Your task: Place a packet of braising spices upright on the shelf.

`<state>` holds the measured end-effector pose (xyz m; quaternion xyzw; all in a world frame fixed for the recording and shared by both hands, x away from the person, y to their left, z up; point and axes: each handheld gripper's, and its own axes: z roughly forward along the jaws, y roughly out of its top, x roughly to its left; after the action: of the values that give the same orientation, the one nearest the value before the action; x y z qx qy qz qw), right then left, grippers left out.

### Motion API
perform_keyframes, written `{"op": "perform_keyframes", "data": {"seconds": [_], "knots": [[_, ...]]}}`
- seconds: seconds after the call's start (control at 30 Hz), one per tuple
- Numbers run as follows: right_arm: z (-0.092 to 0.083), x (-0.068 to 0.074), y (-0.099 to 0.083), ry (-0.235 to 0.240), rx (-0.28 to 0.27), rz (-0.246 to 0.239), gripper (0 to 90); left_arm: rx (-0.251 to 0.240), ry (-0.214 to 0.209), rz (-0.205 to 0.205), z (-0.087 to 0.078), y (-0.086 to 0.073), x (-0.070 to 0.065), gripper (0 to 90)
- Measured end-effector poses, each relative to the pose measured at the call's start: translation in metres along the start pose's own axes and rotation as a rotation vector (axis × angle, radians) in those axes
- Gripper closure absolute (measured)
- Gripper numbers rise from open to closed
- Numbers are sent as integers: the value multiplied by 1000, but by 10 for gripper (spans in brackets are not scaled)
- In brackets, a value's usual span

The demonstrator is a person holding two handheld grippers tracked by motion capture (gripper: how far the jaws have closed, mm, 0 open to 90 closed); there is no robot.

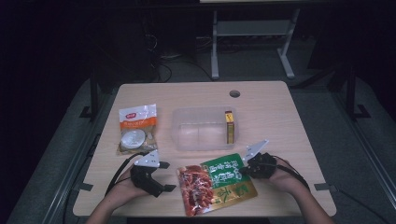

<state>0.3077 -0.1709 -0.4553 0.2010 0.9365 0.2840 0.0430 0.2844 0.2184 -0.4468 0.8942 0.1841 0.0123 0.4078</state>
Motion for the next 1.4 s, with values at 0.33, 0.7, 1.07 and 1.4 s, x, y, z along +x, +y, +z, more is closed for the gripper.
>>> {"op": "perform_keyframes", "data": {"seconds": [0.33, 0.7, 1.07, 1.4], "knots": [[22, 21, 33, 44, -3, -116, 900, 14, -8, -2, 4, 1, -1, 119], [15, 23, 37, -4, -69, -87, 746, 37, 8, 5, 18, 6, -7, 120], [-7, 26, 7, -66, -125, 82, 438, 66, 3, 2, 38, 9, -9, 120], [-15, 34, -5, -73, -140, 93, 398, 66, 20, -14, 43, 8, -5, 114]]}}
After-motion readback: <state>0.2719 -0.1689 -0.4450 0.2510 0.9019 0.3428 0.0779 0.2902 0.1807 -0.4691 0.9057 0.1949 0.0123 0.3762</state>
